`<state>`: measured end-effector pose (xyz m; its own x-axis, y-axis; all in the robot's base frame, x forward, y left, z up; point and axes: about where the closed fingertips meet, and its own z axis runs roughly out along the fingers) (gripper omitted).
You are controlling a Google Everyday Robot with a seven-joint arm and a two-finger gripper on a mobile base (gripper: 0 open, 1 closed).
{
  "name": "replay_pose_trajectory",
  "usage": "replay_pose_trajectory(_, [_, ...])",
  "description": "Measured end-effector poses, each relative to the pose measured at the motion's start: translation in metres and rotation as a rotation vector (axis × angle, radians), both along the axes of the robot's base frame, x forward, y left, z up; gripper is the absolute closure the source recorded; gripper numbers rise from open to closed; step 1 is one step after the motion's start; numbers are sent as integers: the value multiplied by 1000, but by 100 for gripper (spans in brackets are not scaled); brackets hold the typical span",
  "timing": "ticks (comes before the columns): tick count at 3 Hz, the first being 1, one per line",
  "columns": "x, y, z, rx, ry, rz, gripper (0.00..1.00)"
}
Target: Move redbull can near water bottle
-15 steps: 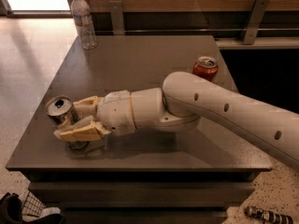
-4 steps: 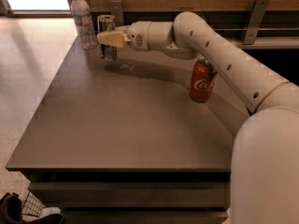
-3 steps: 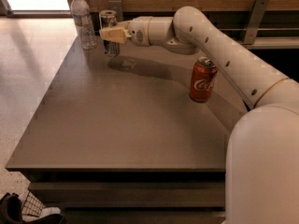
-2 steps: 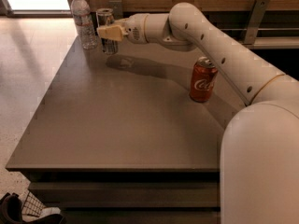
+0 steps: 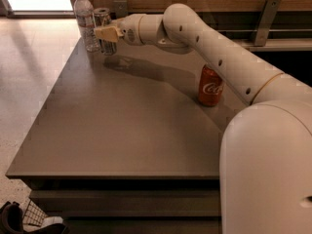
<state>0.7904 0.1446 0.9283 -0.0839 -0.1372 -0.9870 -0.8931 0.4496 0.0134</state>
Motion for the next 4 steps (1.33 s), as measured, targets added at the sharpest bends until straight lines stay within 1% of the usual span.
replay_pose_trajectory(1, [7,9,1,14,7,-39,100])
replay_pose_trajectory(2, [16,25,1,60,19,-97,100])
replay_pose_trajectory(3, [22,35,1,63,21,-146,100])
replay_pose_trajectory(4, [25,42,-4,11,11,-191,100])
